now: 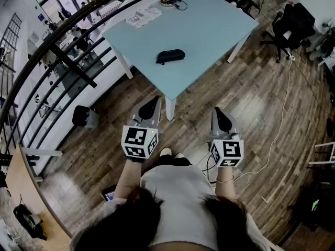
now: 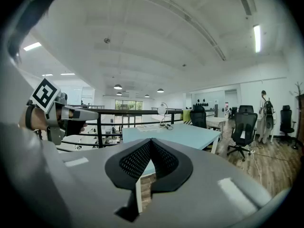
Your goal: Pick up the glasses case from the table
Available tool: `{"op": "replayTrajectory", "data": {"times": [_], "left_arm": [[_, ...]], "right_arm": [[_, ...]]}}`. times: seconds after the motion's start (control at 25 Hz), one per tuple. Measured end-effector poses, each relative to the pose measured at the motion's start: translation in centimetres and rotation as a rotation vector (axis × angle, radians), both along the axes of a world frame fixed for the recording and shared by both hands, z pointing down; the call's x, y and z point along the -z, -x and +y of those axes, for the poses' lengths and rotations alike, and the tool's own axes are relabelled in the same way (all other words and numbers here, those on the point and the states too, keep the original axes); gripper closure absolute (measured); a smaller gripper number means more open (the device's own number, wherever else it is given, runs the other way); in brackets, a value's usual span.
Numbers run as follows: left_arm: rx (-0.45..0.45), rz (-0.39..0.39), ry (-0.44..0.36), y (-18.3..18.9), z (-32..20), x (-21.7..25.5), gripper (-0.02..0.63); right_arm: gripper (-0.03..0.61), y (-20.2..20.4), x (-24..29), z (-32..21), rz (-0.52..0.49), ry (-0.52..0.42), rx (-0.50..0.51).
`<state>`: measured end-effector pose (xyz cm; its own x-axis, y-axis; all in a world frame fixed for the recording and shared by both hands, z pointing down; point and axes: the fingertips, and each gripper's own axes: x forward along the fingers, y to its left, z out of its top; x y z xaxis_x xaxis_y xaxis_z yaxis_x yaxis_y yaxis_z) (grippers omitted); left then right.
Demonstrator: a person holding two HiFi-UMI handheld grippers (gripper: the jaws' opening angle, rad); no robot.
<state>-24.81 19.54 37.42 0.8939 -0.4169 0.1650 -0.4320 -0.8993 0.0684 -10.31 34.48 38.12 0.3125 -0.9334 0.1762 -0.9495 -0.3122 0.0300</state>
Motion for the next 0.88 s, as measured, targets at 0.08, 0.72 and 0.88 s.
{"op": "replayTrajectory", "data": {"times": [0.08,0.72,0.88], "left_arm": [[-0.003,0.002,-0.004,-0.1,0.6,0.0,0.557],[-0.03,0.005,0.013,-1.5,4.8,-0.3,0.522],[-0.022,-0.001,0.018,-2.5,3.9,-0.6,0.509]], "right_arm": [[0.577,-0.2,0.1,0.5,0.003,-0.007,-0.009],[0.577,-1.6,-0.4,4.9,-0.043,-0.039,-0.019],[0.577,-2.7,-1.0,4.4,-0.054,-0.036,-0.021]]}}
